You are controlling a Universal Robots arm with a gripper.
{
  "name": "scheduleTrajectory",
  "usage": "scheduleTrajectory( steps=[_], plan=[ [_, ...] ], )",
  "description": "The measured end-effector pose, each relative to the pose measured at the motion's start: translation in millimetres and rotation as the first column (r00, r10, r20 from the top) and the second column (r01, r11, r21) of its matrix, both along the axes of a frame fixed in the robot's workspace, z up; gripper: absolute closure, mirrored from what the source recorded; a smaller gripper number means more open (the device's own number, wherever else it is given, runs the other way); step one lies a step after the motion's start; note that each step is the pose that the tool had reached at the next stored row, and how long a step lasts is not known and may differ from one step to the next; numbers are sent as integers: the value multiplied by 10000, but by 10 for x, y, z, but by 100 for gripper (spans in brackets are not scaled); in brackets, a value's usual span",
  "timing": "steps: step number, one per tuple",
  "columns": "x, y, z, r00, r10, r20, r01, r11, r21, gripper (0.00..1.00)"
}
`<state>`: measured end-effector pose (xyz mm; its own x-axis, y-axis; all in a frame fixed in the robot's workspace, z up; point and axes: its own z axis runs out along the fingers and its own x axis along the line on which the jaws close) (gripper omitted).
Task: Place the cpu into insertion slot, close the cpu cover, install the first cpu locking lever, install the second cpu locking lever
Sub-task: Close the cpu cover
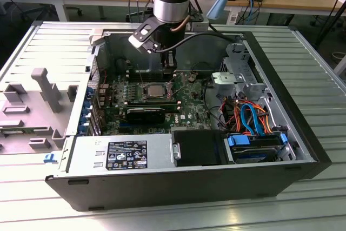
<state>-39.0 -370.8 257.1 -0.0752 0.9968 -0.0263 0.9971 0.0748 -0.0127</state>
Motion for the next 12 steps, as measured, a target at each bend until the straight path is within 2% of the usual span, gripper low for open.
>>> scheduleTrajectory(
  steps=[12],
  plan=[
    [119, -2, 0, 10000, 0, -93, 0, 10000, 5, 89]
  ],
)
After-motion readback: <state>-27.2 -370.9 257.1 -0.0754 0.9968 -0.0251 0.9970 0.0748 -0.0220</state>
